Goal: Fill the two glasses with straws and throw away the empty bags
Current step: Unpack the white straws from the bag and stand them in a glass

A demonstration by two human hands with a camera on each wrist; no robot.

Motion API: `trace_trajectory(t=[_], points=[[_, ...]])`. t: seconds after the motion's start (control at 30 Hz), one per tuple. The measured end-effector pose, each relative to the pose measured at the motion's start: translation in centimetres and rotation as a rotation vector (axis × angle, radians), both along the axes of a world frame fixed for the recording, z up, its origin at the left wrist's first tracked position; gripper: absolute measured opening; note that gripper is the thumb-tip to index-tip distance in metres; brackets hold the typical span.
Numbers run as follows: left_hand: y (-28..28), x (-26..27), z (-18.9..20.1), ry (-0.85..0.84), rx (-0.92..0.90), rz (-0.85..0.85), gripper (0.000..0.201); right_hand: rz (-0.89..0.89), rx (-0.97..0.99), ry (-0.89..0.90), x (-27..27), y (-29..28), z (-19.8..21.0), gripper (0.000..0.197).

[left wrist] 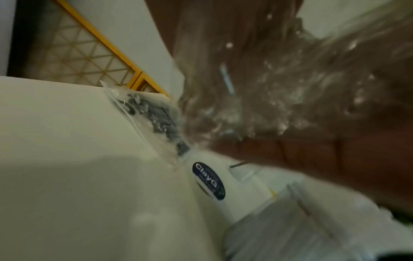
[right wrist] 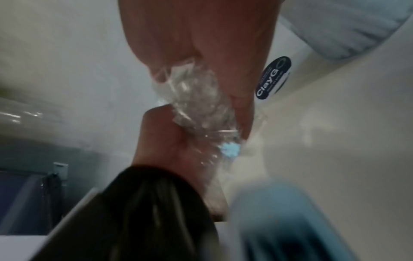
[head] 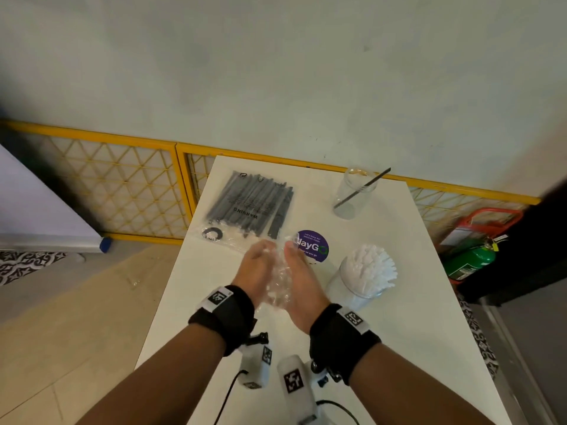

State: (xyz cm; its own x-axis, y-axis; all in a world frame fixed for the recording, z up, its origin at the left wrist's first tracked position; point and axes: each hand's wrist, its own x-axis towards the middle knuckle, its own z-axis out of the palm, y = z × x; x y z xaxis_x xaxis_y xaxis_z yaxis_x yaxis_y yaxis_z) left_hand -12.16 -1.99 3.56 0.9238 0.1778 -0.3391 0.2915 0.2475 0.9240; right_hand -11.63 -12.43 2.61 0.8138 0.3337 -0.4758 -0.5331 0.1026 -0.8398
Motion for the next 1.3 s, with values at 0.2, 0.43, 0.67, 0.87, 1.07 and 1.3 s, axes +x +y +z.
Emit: trace_trajectory(t=[0.2,0.43,0.67,0.87,1.07,1.3], points=[[1.9,-3.0,-1.4,-0.282,0.530,-0.437,0.106,-0.041,-0.086,0.098,1.3,1.2,0.6,0.023],[5.3,-3.7,-4.2,-0.324,0.796,-0.416,0.077,0.184,0.070,0.298,-0.4,1.4,-1.4,0.023],[5.8,-3.7,-7.9,0.080,1.055,-0.200,0.028,0.570,-0.845,-0.195,-0.6,-3.1,-2.7,0.057],[4.7,-4.0,-10.6,0.477,1.149,-0.368,0.051,0.686,-1.025,-0.462,-0.3,-7.7,-5.7,0.054],[4.1,-3.9,-9.4,0.548,1.055,-0.431,0.129,0.735,-1.138,-0.556,0.6,-9.0,-7.7,0.066],[5.1,-4.0,-7.4,0.499,1.006,-0.563,0.131,0.560,-1.203,-0.312,2.5,-9.9,-8.5,0.087]])
